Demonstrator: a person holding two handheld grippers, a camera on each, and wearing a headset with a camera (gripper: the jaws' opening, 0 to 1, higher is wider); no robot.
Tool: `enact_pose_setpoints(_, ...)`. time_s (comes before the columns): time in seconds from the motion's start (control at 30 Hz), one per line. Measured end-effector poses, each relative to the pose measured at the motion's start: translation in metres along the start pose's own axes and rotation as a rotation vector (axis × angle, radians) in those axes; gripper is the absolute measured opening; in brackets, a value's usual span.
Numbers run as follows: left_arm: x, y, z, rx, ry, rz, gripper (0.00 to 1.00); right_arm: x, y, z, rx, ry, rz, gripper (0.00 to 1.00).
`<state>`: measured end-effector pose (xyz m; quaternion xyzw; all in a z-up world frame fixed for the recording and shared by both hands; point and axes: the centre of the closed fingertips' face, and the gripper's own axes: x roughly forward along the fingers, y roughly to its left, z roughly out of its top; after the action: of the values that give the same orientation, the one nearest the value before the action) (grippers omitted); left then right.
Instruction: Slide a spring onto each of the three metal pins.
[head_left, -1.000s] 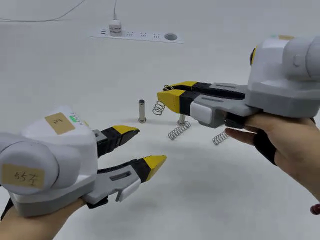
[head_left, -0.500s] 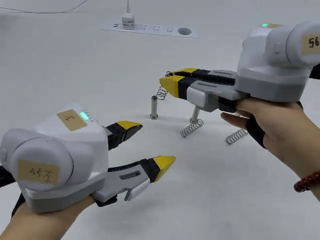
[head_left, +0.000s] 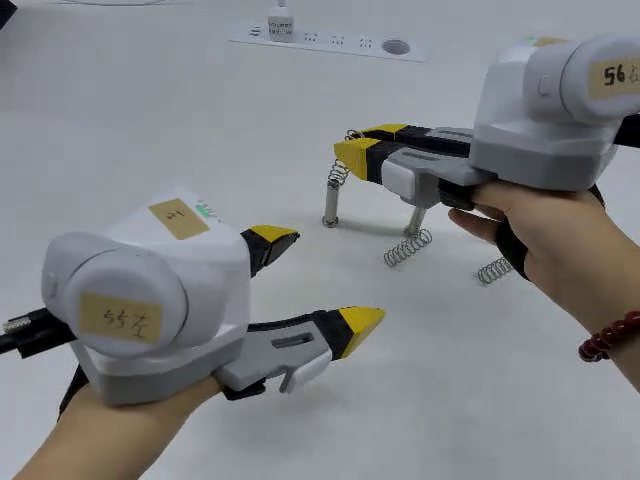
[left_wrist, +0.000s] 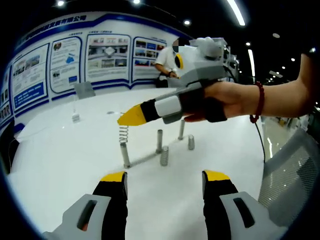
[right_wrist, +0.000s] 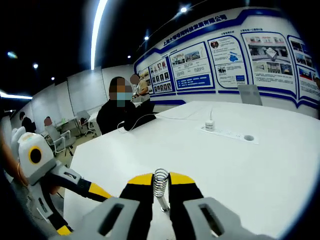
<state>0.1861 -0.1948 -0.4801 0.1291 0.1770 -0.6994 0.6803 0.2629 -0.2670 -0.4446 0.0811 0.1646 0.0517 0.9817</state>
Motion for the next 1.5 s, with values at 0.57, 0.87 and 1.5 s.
enact_pose_setpoints(0.57, 0.000, 0.001, 0.000, -0.013, 0.004, 0.005, 0.63, 0.010, 0.009, -0.013, -0.198, 0.084, -0.015, 0.12)
enact_pose_setpoints(0.87, -0.001, 0.002, 0.001, -0.013, 0.004, 0.009, 0.63, 0.013, 0.008, -0.024, -0.220, 0.125, -0.027, 0.12)
enact_pose_setpoints(1.5, -0.002, 0.003, 0.000, -0.011, 0.005, 0.009, 0.62, 0.020, 0.007, -0.050, -0.221, 0.196, -0.035, 0.12)
